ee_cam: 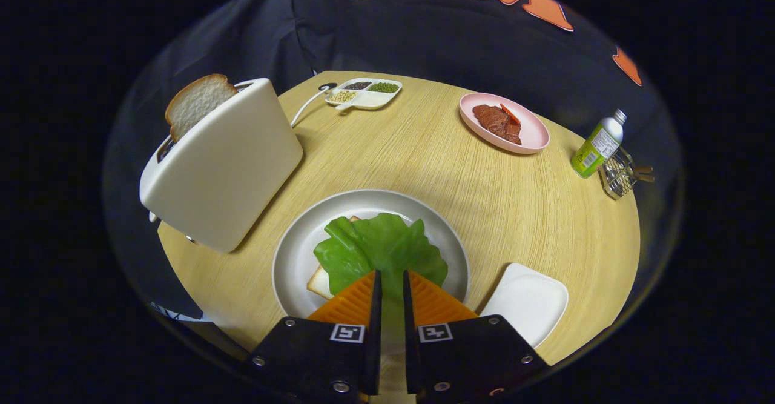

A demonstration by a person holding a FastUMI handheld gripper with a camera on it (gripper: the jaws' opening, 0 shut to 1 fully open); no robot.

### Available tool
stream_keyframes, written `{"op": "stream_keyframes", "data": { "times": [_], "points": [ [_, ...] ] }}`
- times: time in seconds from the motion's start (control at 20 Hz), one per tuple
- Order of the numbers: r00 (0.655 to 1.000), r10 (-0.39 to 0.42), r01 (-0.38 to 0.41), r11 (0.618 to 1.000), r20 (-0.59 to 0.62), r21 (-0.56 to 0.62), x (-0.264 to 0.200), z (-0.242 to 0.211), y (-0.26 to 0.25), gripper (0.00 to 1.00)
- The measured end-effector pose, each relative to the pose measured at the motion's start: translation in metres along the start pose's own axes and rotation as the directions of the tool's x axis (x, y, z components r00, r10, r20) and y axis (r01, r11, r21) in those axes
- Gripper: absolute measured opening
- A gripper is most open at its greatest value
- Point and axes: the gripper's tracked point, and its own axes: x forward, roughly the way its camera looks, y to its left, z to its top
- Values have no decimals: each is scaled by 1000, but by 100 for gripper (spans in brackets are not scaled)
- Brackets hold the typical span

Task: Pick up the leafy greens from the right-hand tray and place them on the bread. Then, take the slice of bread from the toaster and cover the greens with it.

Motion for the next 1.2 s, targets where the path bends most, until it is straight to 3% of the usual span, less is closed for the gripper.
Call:
{"op": "stream_keyframes", "data": {
  "times": [0.35, 0.65, 0.7, 0.8, 1.2],
  "points": [
    [989, 102, -107, 993, 105, 40, -48, 58, 36, 31],
    [971, 162, -168, 986, 178, 15, -88, 126, 82, 67],
    [969, 158, -161, 987, 188, 3, -89, 137, 88, 79],
    [972, 150, -149, 989, 180, -17, -94, 152, 103, 91],
    [982, 158, -155, 987, 98, -42, -84, 187, 170, 93]
  ]
}}
